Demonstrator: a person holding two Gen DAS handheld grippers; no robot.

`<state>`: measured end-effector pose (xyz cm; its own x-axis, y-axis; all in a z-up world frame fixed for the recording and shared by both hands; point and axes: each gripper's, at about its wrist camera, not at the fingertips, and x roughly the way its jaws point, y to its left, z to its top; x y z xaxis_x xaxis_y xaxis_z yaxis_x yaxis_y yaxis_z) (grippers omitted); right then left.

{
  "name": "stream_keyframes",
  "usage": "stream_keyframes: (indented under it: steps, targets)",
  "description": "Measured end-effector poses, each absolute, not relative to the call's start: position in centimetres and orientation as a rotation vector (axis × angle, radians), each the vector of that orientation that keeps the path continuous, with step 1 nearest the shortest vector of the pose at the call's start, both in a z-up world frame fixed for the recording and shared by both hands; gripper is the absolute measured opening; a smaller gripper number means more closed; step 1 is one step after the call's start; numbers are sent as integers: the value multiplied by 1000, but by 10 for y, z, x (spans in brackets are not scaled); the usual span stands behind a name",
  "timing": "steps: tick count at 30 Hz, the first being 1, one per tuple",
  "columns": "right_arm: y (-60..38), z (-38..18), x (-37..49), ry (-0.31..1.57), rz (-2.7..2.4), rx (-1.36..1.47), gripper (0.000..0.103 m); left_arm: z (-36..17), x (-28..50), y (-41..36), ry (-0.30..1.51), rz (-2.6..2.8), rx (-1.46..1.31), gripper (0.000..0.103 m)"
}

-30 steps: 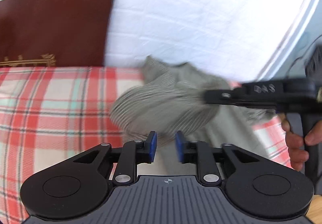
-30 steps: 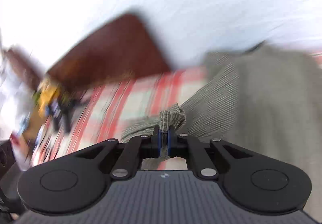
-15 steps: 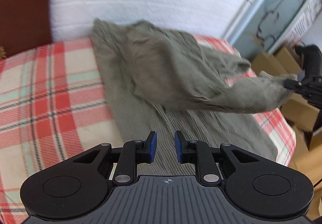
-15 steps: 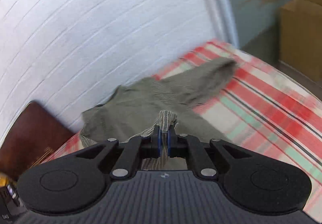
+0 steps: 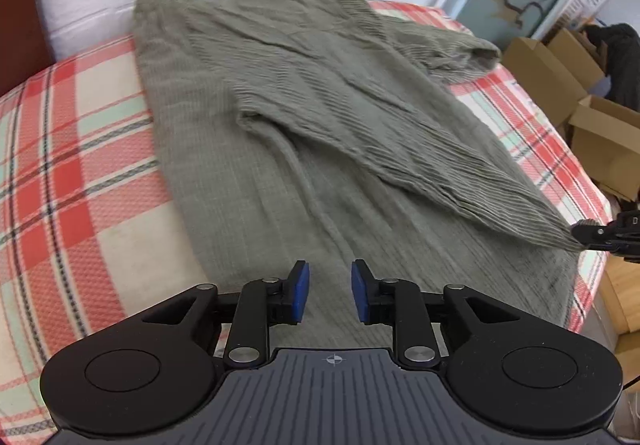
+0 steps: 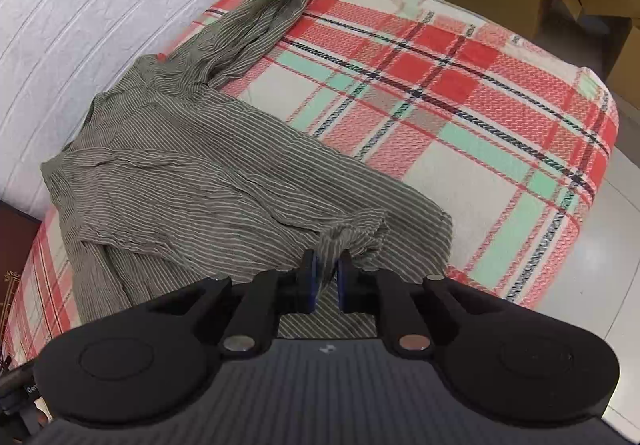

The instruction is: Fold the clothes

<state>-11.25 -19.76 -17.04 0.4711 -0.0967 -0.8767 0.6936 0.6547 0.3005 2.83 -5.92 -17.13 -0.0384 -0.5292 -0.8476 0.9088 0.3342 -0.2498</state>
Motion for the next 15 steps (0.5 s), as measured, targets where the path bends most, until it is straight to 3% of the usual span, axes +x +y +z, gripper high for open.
stream_keyframes:
  steps: [5, 7, 15]
  targets:
    - [-204, -157, -116, 984, -507, 651, 25, -174, 13, -65, 1071, -1220, 470, 45]
    - [-207, -148, -113, 984, -479, 595, 34, -173, 7, -67, 1065, -1209, 473, 48]
    - [-239, -137, -79, 981, -182, 547, 34, -170, -26, -87, 1041, -1132, 504, 51]
